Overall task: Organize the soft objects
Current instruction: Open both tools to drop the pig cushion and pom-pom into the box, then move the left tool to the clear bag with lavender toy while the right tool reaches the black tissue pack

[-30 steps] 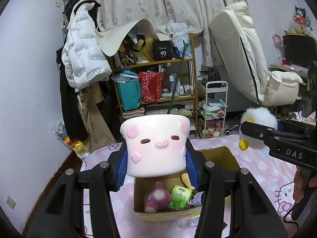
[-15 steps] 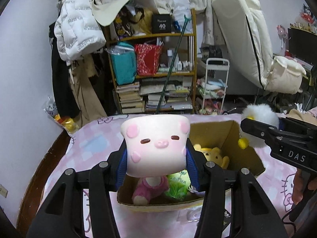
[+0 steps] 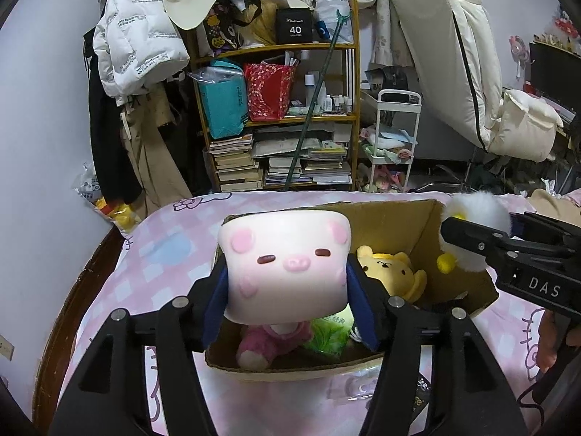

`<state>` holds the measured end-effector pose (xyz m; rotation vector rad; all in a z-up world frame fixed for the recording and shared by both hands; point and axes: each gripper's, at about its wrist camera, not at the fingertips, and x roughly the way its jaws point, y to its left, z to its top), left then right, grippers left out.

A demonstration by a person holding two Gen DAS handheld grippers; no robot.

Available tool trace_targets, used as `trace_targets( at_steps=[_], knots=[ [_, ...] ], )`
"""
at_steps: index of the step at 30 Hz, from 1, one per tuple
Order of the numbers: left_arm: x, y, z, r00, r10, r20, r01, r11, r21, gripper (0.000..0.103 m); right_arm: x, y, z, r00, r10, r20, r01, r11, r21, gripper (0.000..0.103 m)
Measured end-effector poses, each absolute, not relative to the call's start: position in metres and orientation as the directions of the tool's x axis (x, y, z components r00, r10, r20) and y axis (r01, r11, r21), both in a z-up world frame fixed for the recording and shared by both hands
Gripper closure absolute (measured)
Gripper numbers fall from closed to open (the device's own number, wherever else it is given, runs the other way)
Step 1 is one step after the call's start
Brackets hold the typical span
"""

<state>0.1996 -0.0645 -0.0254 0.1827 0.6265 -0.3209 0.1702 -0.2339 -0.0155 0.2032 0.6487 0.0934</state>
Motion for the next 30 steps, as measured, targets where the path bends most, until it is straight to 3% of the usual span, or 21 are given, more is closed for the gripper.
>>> trace_targets(
  at_steps=[6,9,12,19,23,25,30],
  knots=[
    [0.197,-0.063,-0.023,0.754,-0.254,-0.605,0.357,0.932,0.054,0.033,0.169,-0.231,-0.017,0.782,0.164,-0.602,-0.037,0.975,0.218,0.046],
    [0.195,-0.063,-0.018,0.766,-0.247,-0.593,0.344,0.937,0.055,0.013,0.168,-0.231,-0.017,0.78,0.164,-0.603,-0.037,0.975,0.218,0.045],
    [0.194,-0.06,-0.017,0.767,-0.242,-0.595,0.335,0.941,0.05,0.013,0.166,-0.231,-0.017,0.781,0.16,-0.604,-0.033,0.976,0.217,0.042],
    [0.186,-0.054,-0.017,0.76,-0.204,-0.617,0.314,0.946,0.074,0.013,0.151,-0.231,-0.017,0.783,0.14,-0.607,-0.001,0.974,0.225,0.014],
    [0.177,-0.05,-0.014,0.747,-0.206,-0.632,0.314,0.947,0.062,0.012,0.137,-0.229,-0.015,0.784,0.137,-0.606,0.002,0.975,0.223,0.009],
    [0.171,-0.045,-0.014,0.728,-0.215,-0.651,0.309,0.95,0.032,0.012,0.131,-0.227,-0.013,0.782,0.13,-0.609,0.003,0.977,0.212,0.001],
    [0.158,-0.042,-0.016,0.689,-0.227,-0.689,0.315,0.949,0.003,0.012,0.117,-0.222,-0.011,0.773,0.123,-0.622,-0.009,0.983,0.183,0.0]
  ],
)
